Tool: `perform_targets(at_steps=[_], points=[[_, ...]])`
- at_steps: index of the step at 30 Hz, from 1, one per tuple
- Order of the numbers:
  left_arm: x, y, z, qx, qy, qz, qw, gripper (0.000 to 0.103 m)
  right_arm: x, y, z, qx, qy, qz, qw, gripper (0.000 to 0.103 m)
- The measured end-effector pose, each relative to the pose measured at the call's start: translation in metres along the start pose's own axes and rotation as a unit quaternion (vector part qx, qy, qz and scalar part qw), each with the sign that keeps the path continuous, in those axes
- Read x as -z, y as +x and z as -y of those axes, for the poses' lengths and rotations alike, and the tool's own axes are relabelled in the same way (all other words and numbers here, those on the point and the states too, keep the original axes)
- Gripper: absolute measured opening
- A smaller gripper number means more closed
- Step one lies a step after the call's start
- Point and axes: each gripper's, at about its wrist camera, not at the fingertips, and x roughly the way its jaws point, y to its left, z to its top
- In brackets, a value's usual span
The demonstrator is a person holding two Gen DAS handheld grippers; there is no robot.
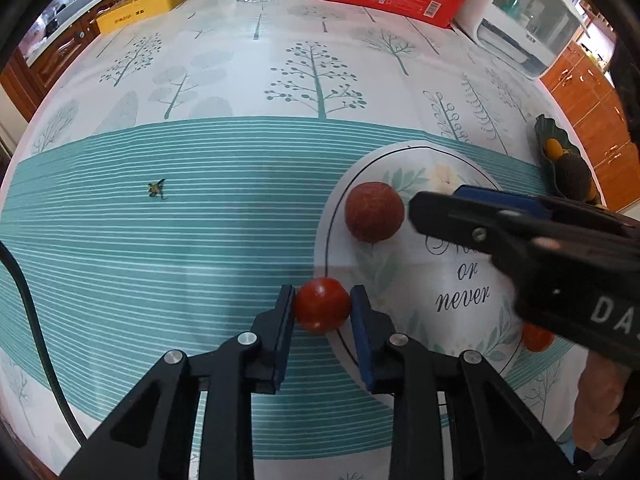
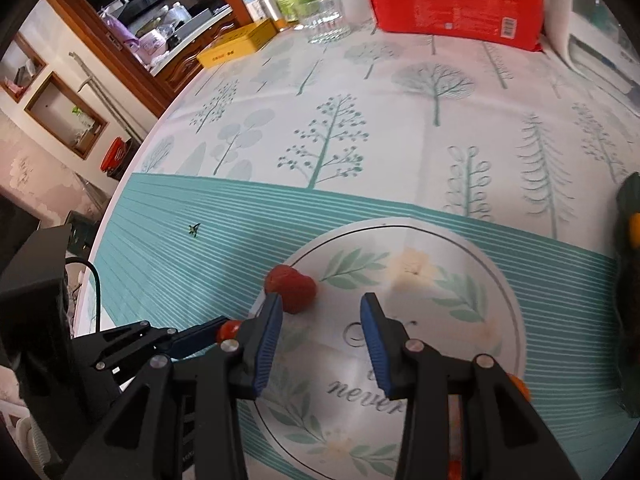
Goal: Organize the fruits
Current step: 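Grasp a cherry tomato with the left gripper while the right gripper grasps a red lychee, then carry tomato and lychee onto the green plate and open both grippers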
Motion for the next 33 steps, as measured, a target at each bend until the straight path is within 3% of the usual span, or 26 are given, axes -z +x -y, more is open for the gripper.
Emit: perform_targets(at_steps=[13,20,33], points=[[0.003,-0.015,-0.023,-0.013,-0.021,0.006,0.9997,0.026,-0.009,0.035,-0.020,0.000,-0.036,-0.031,0.999,0.041],[0.003,-0.015,-0.028,-0.021,-0.031,0.007,0.9993,0.026,-0.009,0.039,-0.025,0.011,-0.050,-0.031,0.998,0.033],[-0.002,-0.048,-0.010,-0.029,-0.020,0.027,0.9990,0.025,0.017,-0.030,-0.014,0.004,-0.041,0.012,0.999,0.032]])
